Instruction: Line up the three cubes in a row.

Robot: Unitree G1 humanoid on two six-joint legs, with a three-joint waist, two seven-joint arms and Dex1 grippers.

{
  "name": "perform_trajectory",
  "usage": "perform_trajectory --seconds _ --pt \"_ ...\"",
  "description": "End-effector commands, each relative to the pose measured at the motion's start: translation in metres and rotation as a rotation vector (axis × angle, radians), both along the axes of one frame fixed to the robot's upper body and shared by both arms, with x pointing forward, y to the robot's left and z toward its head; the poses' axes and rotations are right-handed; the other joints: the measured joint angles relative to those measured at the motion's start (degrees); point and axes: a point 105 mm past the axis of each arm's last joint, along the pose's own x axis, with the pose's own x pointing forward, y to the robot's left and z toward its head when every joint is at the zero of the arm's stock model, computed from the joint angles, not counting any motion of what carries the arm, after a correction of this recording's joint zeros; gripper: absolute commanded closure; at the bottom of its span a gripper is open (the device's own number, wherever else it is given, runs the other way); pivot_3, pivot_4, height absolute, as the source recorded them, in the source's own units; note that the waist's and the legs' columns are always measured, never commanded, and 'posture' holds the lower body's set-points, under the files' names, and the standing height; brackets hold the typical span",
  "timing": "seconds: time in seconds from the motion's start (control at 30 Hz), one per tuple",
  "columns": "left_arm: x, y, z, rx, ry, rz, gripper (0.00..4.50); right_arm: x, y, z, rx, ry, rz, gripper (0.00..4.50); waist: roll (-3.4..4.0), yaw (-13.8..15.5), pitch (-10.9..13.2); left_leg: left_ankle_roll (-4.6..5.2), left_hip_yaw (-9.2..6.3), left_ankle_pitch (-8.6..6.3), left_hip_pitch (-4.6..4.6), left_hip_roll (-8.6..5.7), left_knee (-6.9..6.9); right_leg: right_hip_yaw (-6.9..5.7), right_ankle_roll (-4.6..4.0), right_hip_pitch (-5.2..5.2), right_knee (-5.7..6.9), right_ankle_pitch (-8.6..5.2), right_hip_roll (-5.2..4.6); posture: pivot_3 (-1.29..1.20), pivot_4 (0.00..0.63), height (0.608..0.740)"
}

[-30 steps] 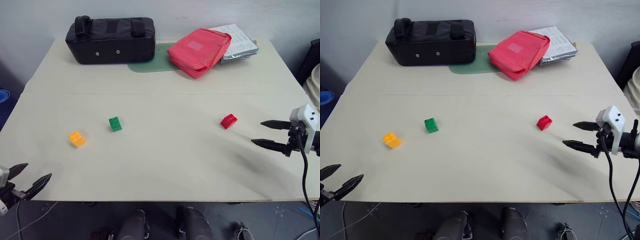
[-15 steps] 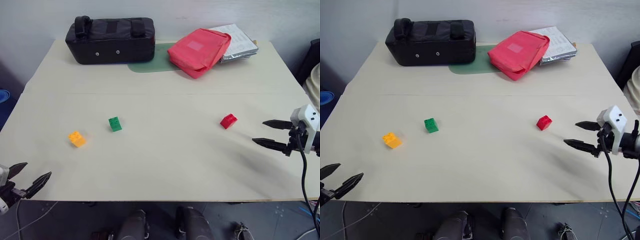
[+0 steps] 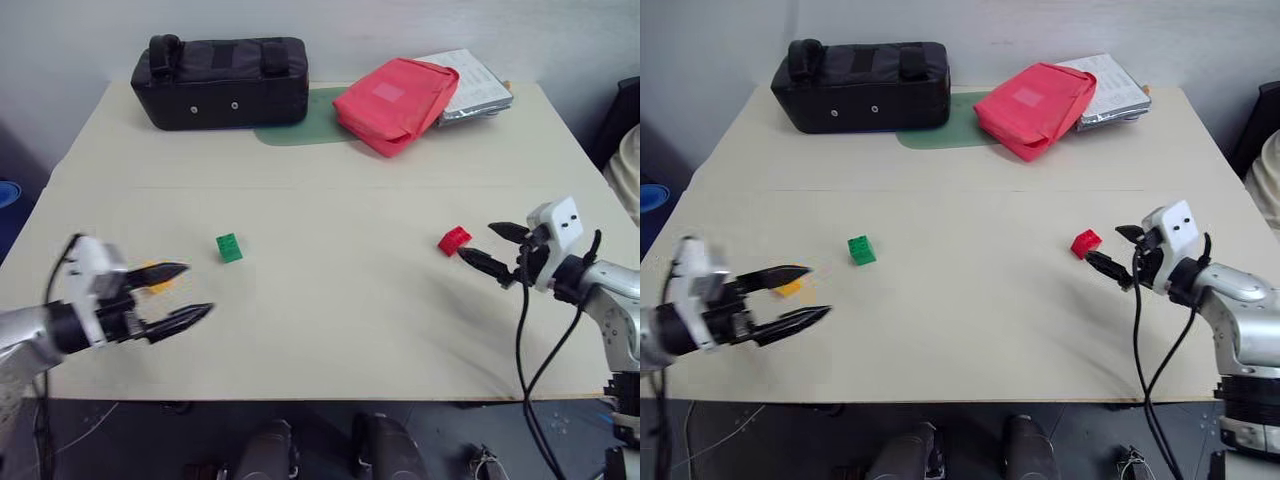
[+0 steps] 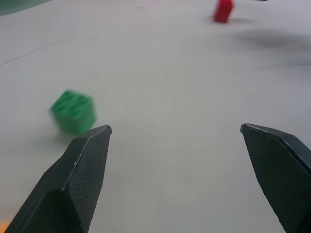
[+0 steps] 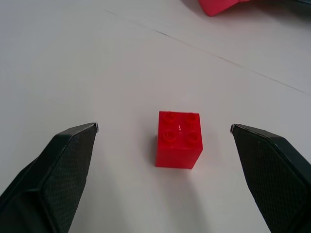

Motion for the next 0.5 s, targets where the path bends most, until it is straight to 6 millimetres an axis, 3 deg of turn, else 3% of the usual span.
perform_trajectory --seconds 0.03,0.33,0.47,0.5 --pt "0.001 -0.036 0.024 0.003 -0.048 -0.214 0.02 0.015 -0.007 0.006 0.024 -0.039 -0.076 0.0 -0.02 0.1 0.01 -0.01 0.01 0.08 0.0 0.01 0.01 0.0 0.0 0.03 0.09 0.0 0.07 0.0 0.15 0.74" --pt "0.023 -0.078 0.046 0.045 -0.149 -0.398 0.02 0.036 0.002 -0.021 0.073 0.016 -0.11 0.0 -0.02 0.04 0.01 -0.07 0.07 0.3 -0.04 0.08 0.01 0.02 -0.01 0.03 0.09 0.03 0.4 0.0 0.15 0.74" --pt "0.021 -0.084 0.051 0.037 -0.153 -0.449 0.02 0.04 0.001 -0.027 0.084 0.025 -0.123 0.0 -0.02 0.1 0.01 -0.08 0.09 0.33 -0.03 0.07 0.02 0.06 0.0 0.01 0.15 0.03 0.39 0.0 0.15 0.74" --pt "0.021 -0.086 0.052 0.039 -0.154 -0.462 0.0 0.041 0.001 -0.029 0.092 0.025 -0.118 0.18 -0.02 0.11 0.01 -0.08 0.08 0.33 -0.03 0.07 0.02 0.06 0.0 0.01 0.14 0.02 0.39 0.0 0.15 0.74"
